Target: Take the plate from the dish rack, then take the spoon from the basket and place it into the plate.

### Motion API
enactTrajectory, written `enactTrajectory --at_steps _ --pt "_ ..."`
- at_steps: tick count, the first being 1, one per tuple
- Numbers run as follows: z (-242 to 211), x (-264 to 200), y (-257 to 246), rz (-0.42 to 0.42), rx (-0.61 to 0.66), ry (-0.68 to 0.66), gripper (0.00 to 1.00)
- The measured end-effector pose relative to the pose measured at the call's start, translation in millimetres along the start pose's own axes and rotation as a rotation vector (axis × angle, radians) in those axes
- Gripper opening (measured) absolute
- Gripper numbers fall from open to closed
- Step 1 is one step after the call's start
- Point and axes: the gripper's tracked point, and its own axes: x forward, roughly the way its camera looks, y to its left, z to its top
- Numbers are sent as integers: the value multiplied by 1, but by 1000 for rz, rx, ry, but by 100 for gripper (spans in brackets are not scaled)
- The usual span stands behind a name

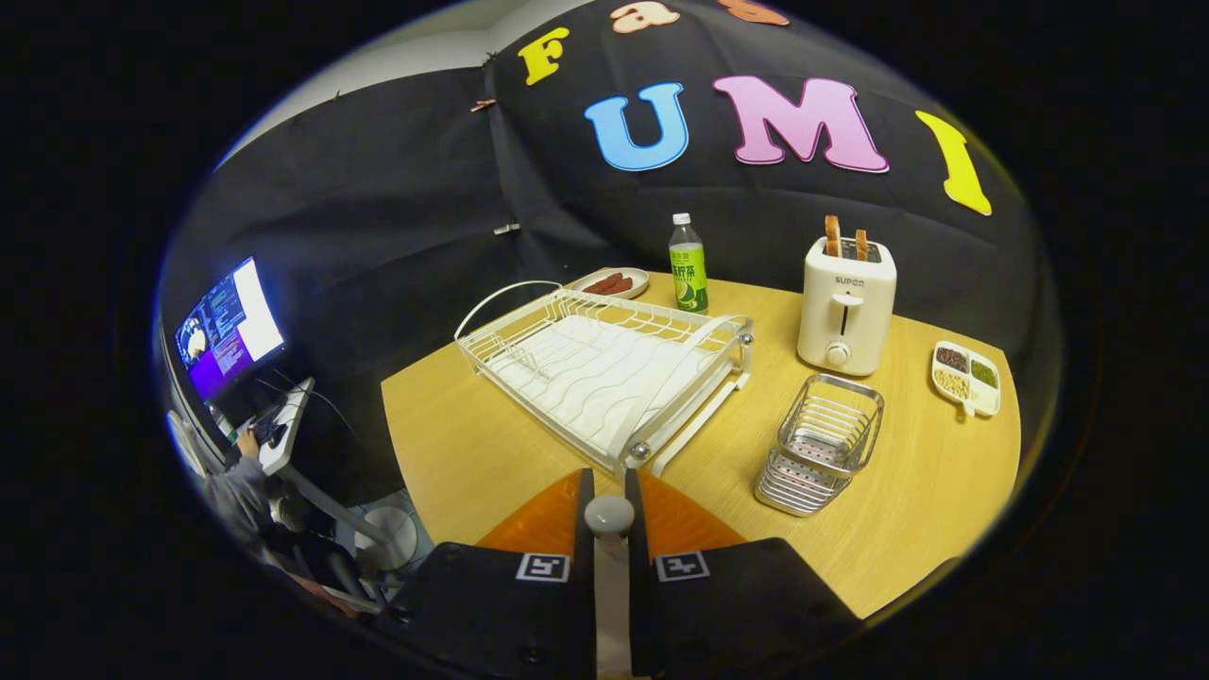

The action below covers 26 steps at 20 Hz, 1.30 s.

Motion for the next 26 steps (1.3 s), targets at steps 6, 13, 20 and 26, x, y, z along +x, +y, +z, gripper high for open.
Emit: enactTrajectory --at_steps 6,13,20,26 --pt "-35 -7 -5 5 74 125 22" --pt "-31 -8 -16 -22 152 143 85" --pt "28 -57 -45 -173 145 -7 99" --pt "90 -109 -69 -391 209 -174 99"
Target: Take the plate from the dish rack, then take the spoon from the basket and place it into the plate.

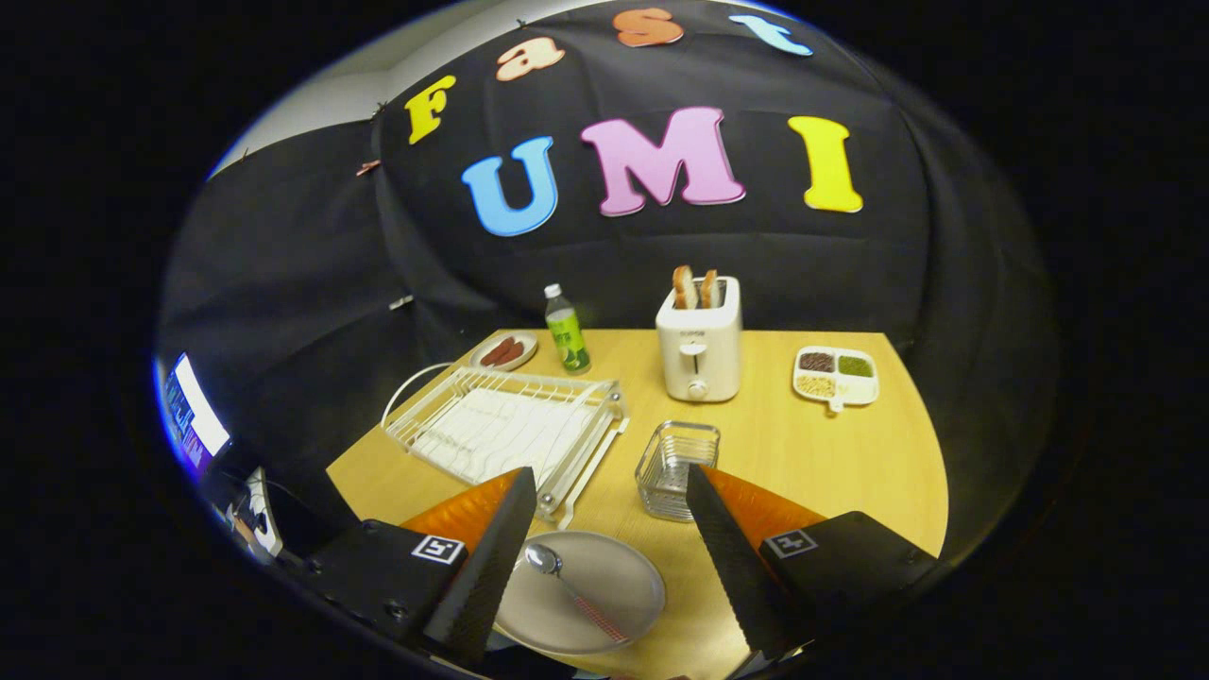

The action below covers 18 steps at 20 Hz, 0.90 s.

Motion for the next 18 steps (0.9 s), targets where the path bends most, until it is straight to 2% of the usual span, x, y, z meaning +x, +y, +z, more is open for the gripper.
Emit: enactTrajectory --at_steps 4,8,13,18 --pt "36 -35 -6 -162 -15 -118 99" --pt "59 -68 13 -273 -19 -208 99" --pt "79 -93 55 -349 9 -317 99" --pt "95 -91 106 -388 -7 -392 99"
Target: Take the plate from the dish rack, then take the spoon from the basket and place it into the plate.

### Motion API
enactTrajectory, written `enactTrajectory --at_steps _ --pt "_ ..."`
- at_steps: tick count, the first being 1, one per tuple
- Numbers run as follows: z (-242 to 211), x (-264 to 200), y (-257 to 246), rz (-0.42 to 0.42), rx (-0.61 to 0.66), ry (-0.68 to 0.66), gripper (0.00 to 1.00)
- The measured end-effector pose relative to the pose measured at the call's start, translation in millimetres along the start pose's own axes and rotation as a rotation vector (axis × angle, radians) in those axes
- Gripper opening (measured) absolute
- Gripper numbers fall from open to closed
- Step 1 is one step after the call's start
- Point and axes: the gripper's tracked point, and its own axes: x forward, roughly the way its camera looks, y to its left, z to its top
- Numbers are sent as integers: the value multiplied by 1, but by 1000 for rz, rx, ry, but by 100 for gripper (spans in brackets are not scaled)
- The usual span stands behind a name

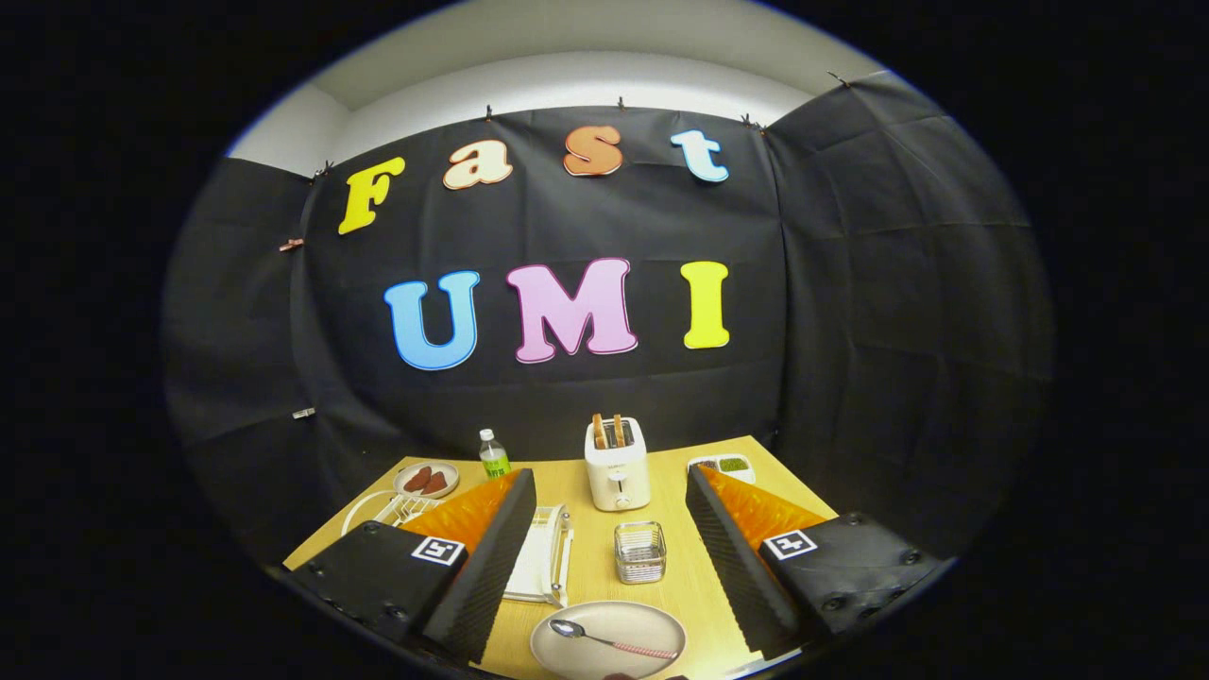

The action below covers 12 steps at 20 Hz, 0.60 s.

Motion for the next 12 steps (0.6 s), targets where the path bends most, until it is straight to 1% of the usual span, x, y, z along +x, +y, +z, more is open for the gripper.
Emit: enactTrajectory --at_steps 1,3,5,7,12 --pt "6 -2 12 6 1 -13 99" --pt "17 2 24 -7 -32 -55 99" --pt "22 -4 40 -3 -15 -73 99" --pt "15 -10 40 -31 -24 -70 98" --pt "7 -17 48 -48 -6 -72 99"
